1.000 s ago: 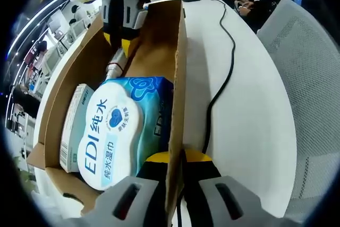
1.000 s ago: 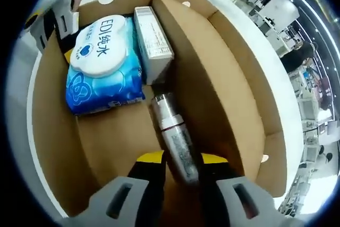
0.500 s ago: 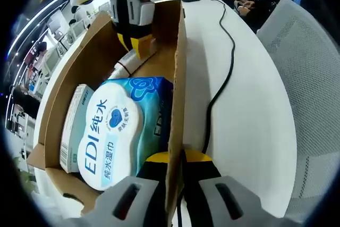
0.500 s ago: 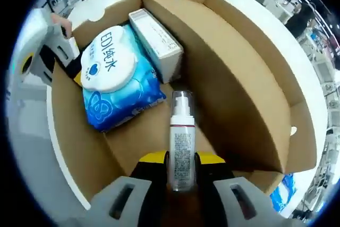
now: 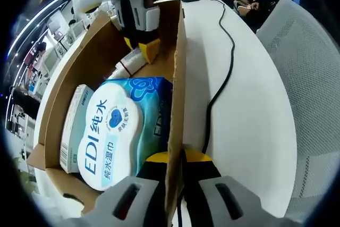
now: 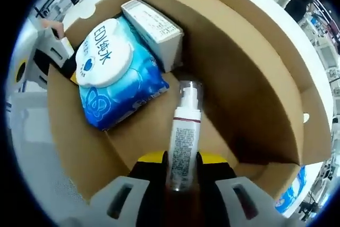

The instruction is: Operate the shoe box by opening the lid, removing the specified soft item, and placing it in the target area until the item is outside and the box remains undamaged.

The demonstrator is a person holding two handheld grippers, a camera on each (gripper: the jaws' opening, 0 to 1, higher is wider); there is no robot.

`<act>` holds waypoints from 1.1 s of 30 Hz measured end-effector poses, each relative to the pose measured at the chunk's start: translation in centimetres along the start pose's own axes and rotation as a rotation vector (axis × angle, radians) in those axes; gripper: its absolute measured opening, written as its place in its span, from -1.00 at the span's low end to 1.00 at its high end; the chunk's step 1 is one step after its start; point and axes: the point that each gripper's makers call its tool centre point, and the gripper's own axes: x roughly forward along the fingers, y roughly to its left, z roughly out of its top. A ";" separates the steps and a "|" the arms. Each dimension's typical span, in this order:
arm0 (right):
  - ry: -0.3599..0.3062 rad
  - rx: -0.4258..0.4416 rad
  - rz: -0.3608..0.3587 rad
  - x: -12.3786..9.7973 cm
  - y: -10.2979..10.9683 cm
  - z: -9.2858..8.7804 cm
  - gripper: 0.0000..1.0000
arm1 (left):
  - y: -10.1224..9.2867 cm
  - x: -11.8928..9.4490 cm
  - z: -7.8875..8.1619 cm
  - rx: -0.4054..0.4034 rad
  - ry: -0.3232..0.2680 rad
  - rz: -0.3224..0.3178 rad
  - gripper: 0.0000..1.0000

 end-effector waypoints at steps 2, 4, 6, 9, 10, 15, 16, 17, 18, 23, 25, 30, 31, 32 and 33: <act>0.006 -0.001 -0.003 0.2 -0.1 -0.1 -0.61 | 0.0 0.0 0.0 0.000 0.000 0.000 -0.93; 0.011 0.013 -0.003 0.2 -0.1 0.0 -0.61 | 0.0 0.0 0.0 -0.001 0.000 0.001 -0.93; 0.017 0.019 0.000 0.2 -0.2 0.0 -0.61 | 0.1 0.0 0.0 -0.001 0.000 0.001 -0.93; 0.021 0.022 0.011 0.2 -0.2 -0.1 -0.61 | 0.1 0.1 0.1 0.002 0.000 0.001 -0.93; 0.027 0.011 0.017 0.3 -0.1 -0.1 -0.61 | 0.1 0.1 0.1 0.003 0.000 0.001 -0.93; 0.058 -0.004 0.022 0.3 -0.1 -0.1 -0.60 | 0.0 0.0 0.1 0.019 -0.006 0.006 -0.93; 0.059 -0.008 0.021 0.3 -0.1 -0.1 -0.60 | 0.0 0.1 0.1 0.016 -0.004 0.004 -0.93; 0.058 -0.008 0.021 0.3 -0.1 -0.1 -0.60 | 0.0 0.1 0.1 0.013 -0.004 0.003 -0.93; 0.057 -0.004 0.021 0.3 -0.2 -0.2 -0.60 | 0.0 0.1 0.1 0.013 -0.004 0.002 -0.93; 0.054 -0.014 0.022 0.3 0.0 -0.3 -0.59 | 0.0 0.1 0.1 0.013 -0.004 0.002 -0.93; 0.071 -0.017 0.019 0.4 0.0 -0.1 -0.59 | 0.0 0.0 0.1 0.014 -0.004 0.002 -0.93; 0.105 0.026 0.018 0.4 -0.1 -0.2 -0.60 | -0.1 0.0 0.1 0.012 -0.004 0.002 -0.93; 0.104 0.030 0.015 0.3 0.0 -0.2 -0.60 | -0.1 0.0 0.1 0.012 -0.004 0.002 -0.93; 0.102 0.037 0.009 0.3 0.0 -0.2 -0.61 | 0.0 0.0 0.1 0.011 -0.003 0.001 -0.93; 0.097 0.042 0.004 0.2 0.1 -0.2 -0.61 | 0.0 -0.1 0.1 0.011 -0.003 0.001 -0.93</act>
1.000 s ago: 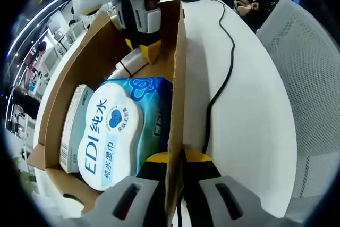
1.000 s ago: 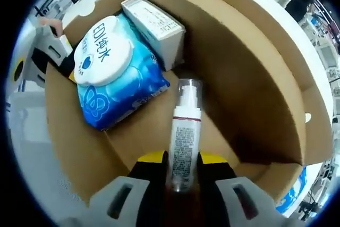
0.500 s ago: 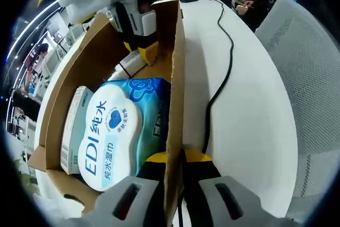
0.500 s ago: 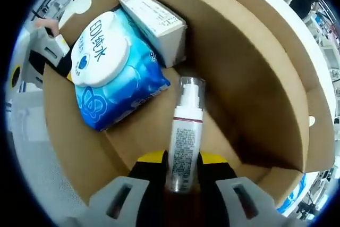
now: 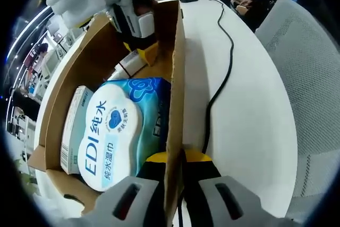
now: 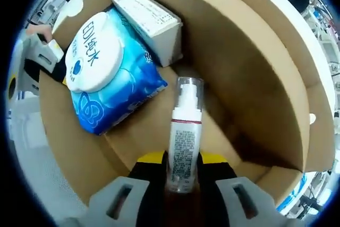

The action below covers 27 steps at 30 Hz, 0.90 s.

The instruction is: Operate the shoe box by opening the lid, removing the specified soft item, and placing it in the target area until the item is outside and the box remains undamaged.

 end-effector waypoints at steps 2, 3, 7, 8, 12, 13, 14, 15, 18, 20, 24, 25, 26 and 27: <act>-0.006 -0.006 -0.004 -0.1 0.1 0.0 -0.63 | 0.0 0.0 0.0 0.001 0.000 0.000 -0.93; -0.010 0.017 -0.004 0.0 0.1 0.0 -0.63 | 0.0 0.0 0.0 0.001 -0.001 0.000 -0.93; -0.010 0.013 -0.005 0.0 0.0 0.0 -0.64 | 0.0 0.0 0.0 0.008 -0.003 0.001 -0.93; -0.012 0.019 -0.004 0.0 0.0 0.0 -0.65 | 0.0 0.0 0.0 0.008 -0.002 0.001 -0.93; -0.029 0.043 -0.004 0.0 0.0 -0.1 -0.65 | 0.0 0.1 0.0 0.009 -0.003 0.002 -0.93; -0.030 0.055 -0.006 0.0 0.0 -0.1 -0.66 | 0.0 0.1 0.0 0.009 -0.003 0.003 -0.93; -0.030 0.054 -0.007 0.0 0.0 -0.1 -0.66 | 0.1 0.1 0.0 0.007 -0.002 0.002 -0.93; -0.028 0.061 -0.012 0.0 0.0 -0.1 -0.66 | 0.1 0.1 0.0 0.004 -0.001 0.001 -0.93; -0.019 0.078 -0.030 -0.4 -0.1 -0.6 -0.65 | 0.0 0.0 0.0 0.008 -0.002 0.004 -0.93; -0.032 0.091 -0.024 -1.0 0.1 -1.0 -0.65 | 0.1 0.1 0.0 0.009 -0.002 0.003 -0.93; -0.067 0.128 -0.022 -2.1 0.1 -1.1 -0.65 | 0.1 0.2 0.0 0.008 -0.002 0.000 -0.93; -0.070 0.133 -0.022 -2.3 0.0 -1.2 -0.65 | 0.1 0.1 0.0 0.009 -0.003 0.000 -0.93; -0.073 0.138 -0.023 -2.4 -0.1 -1.2 -0.65 | 0.1 0.1 0.0 0.008 -0.002 0.000 -0.93; -0.077 0.143 -0.022 -2.4 -0.1 -1.3 -0.65 | 0.1 0.2 0.0 0.007 -0.002 -0.001 -0.93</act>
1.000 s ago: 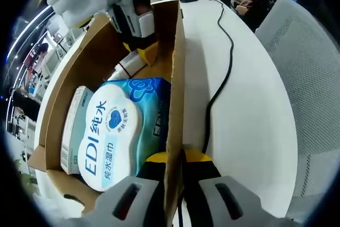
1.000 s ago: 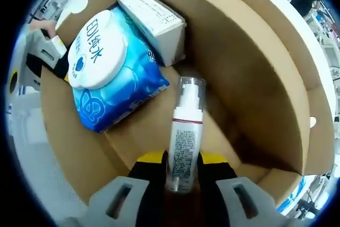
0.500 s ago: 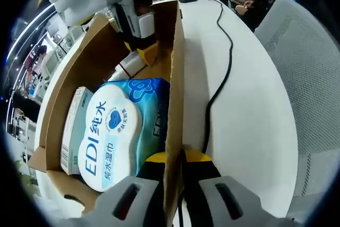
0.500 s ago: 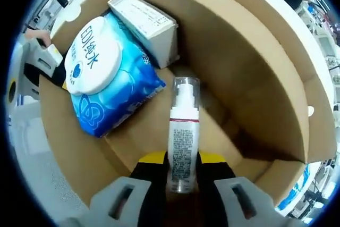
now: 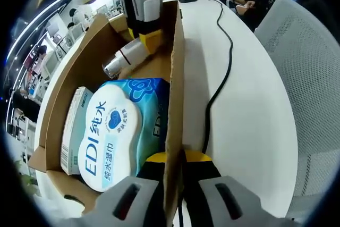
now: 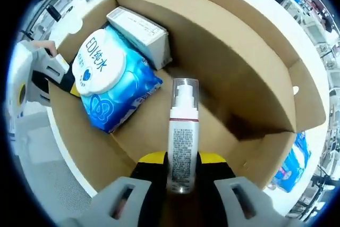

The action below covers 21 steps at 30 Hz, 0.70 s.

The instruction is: Operate the shoe box by opening the lid, removing the specified soft item, and placing it in the target area until the item is outside and the box remains undamaged.

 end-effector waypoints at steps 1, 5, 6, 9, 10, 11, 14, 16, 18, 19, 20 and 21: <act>-0.004 0.008 0.000 -0.2 -0.1 -0.1 -0.65 | 0.0 0.0 0.0 0.000 0.000 0.000 -0.93; -0.040 0.025 0.003 -1.2 0.0 0.1 -0.66 | 0.0 0.0 -0.1 0.000 0.000 0.000 -0.93; -0.045 0.025 0.006 -1.4 0.1 0.1 -0.66 | 0.0 0.0 -0.1 0.000 0.000 0.000 -0.93; -0.061 0.024 0.004 -2.1 0.3 0.0 -0.66 | -0.1 0.0 -0.1 0.002 -0.001 0.001 -0.93; -0.063 0.022 0.003 -2.3 0.3 -0.1 -0.66 | -0.1 0.0 -0.2 0.002 -0.001 0.001 -0.93; -0.068 0.018 0.003 -2.5 0.4 -0.2 -0.66 | -0.1 0.0 -0.2 0.002 -0.001 0.001 -0.93; -0.081 0.015 0.000 -3.0 0.5 -0.3 -0.65 | 0.0 0.0 -0.2 0.002 0.000 -0.001 -0.93; -0.092 0.037 0.003 -3.2 0.4 -0.3 -0.65 | 0.0 0.0 -0.2 0.003 0.000 -0.001 -0.93; -0.099 0.058 0.010 -3.4 0.5 -0.3 -0.65 | 0.0 0.0 -0.3 0.001 0.000 -0.001 -0.93; -0.102 0.063 0.012 -3.5 0.5 -0.2 -0.65 | -0.1 0.0 -0.3 0.001 0.000 -0.001 -0.93; -0.104 0.064 0.014 -3.7 0.6 -0.2 -0.65 | -0.1 0.0 -0.3 0.002 0.000 0.000 -0.93; -0.107 0.065 0.014 -3.8 0.7 -0.3 -0.65 | -0.1 0.0 -0.3 0.002 0.000 0.000 -0.93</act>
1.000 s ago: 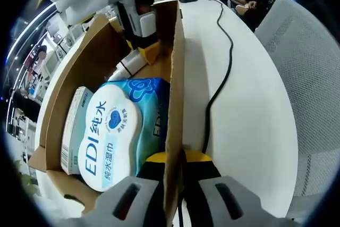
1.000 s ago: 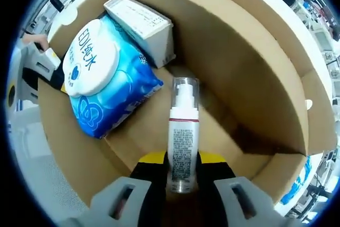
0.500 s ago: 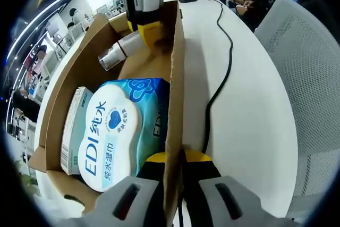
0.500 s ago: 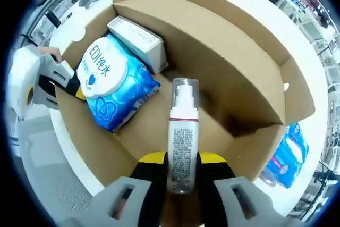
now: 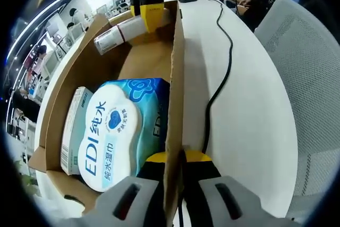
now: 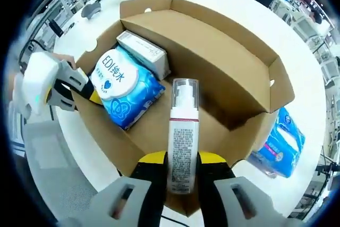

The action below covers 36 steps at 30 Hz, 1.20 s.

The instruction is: Operate the shoe box by opening the lid, removing the specified soft item, and placing it in the target area until the item is outside and the box remains undamaged.

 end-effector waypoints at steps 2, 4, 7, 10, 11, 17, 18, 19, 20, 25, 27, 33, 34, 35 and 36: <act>-0.012 0.002 0.003 -0.3 0.2 0.0 -0.65 | 0.0 0.0 0.0 -0.001 0.001 0.000 -0.93; -0.020 0.005 0.008 -0.7 0.4 0.0 -0.65 | 0.0 0.0 0.0 0.002 0.000 0.000 -0.93; -0.032 0.004 0.009 -1.2 0.5 -0.1 -0.65 | 0.0 0.0 0.0 0.001 0.000 0.000 -0.93; -0.042 0.002 0.014 -1.6 0.8 -0.2 -0.65 | 0.0 0.0 0.0 -0.002 0.001 -0.001 -0.93; -0.046 0.001 0.017 -1.8 0.9 -0.2 -0.65 | 0.0 0.0 0.0 -0.003 0.001 -0.001 -0.93; -0.104 -0.008 0.007 -3.1 1.7 0.2 -0.65 | 0.0 -0.1 0.0 -0.009 0.002 -0.001 -0.93; -0.113 -0.007 0.007 -3.2 1.7 0.3 -0.65 | -0.1 -0.2 0.0 -0.009 0.003 0.000 -0.93; -0.127 0.000 0.005 -3.4 1.7 0.5 -0.65 | -0.1 -0.2 0.0 -0.009 0.003 0.000 -0.93; -0.136 0.007 0.005 -3.5 1.8 0.6 -0.66 | -0.1 -0.2 0.0 -0.005 0.002 0.000 -0.93; -0.163 0.016 0.000 -4.1 2.1 0.7 -0.66 | 0.0 -0.2 0.0 -0.007 0.002 -0.001 -0.93; -0.168 0.011 -0.005 -4.3 2.2 0.6 -0.66 | 0.0 -0.2 0.0 -0.006 0.001 0.000 -0.93; -0.214 0.035 -0.021 -5.4 2.5 0.2 -0.66 | 0.0 -0.2 0.0 -0.003 0.001 0.001 -0.93; -0.221 0.036 -0.024 -5.5 2.6 0.1 -0.66 | 0.0 -0.2 0.0 -0.003 0.001 0.001 -0.93; -0.224 0.037 -0.028 -5.6 2.6 0.0 -0.66 | 0.0 -0.2 0.0 -0.005 0.002 0.000 -0.93; -0.228 0.038 -0.032 -5.7 2.6 -0.1 -0.66 | 0.0 -0.2 0.0 -0.007 0.002 0.000 -0.93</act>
